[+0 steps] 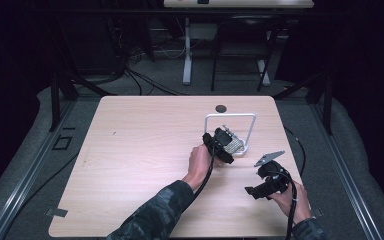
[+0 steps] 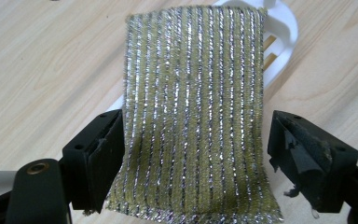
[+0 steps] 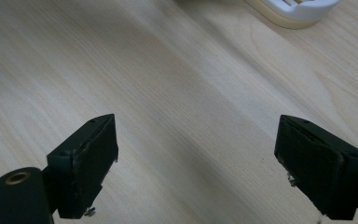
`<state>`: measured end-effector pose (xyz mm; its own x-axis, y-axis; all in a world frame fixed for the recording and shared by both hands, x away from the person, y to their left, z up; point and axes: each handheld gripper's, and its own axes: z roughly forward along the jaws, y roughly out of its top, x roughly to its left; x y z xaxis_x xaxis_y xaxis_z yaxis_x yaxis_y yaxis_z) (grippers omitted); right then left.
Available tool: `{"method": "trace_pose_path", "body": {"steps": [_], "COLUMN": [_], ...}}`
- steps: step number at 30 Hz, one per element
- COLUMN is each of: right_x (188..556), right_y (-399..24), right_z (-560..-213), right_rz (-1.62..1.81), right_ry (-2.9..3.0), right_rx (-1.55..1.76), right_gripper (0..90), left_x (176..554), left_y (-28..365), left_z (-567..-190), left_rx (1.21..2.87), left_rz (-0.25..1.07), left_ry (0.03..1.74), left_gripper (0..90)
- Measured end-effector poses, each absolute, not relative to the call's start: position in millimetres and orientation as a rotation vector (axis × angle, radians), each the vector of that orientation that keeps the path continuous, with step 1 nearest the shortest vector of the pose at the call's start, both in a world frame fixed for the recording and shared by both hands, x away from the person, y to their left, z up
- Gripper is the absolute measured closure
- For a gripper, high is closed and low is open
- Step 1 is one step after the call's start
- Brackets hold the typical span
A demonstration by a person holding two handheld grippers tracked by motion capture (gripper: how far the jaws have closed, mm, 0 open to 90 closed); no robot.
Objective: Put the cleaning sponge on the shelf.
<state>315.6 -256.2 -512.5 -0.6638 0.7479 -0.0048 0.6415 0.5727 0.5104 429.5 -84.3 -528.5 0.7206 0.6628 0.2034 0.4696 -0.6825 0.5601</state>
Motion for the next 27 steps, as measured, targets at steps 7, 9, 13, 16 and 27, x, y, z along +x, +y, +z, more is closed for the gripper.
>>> {"method": "trace_pose_path", "body": {"steps": [7, 9, 13, 16, 27], "right_x": [316, 316, 316, 316, 316], "right_y": [-257, -257, -257, -257, -256], "right_z": [-512, -513, -512, -512, -511], "right_rz": [0.712, 0.712, 0.715, 0.715, 0.715], "right_ry": [2.584, 2.585, 2.582, 2.579, 2.566], "right_rx": [1.157, 1.155, 1.163, 1.164, 1.164], "right_gripper": [12.6, 12.6, 12.6, 12.6, 12.4], "left_x": [425, 422, 417, 412, 389], "left_y": [-83, -81, -76, -69, -32], "left_z": [-523, -518, -508, -499, -477], "left_rx": [2.438, 2.433, 2.418, 2.417, 2.432], "left_rz": [0.539, 0.521, 0.462, 0.428, 0.370], "left_ry": [0.837, 0.816, 0.791, 0.768, 0.714], "left_gripper": [17.2, 16.3, 14.3, 12.3, 3.0]}}
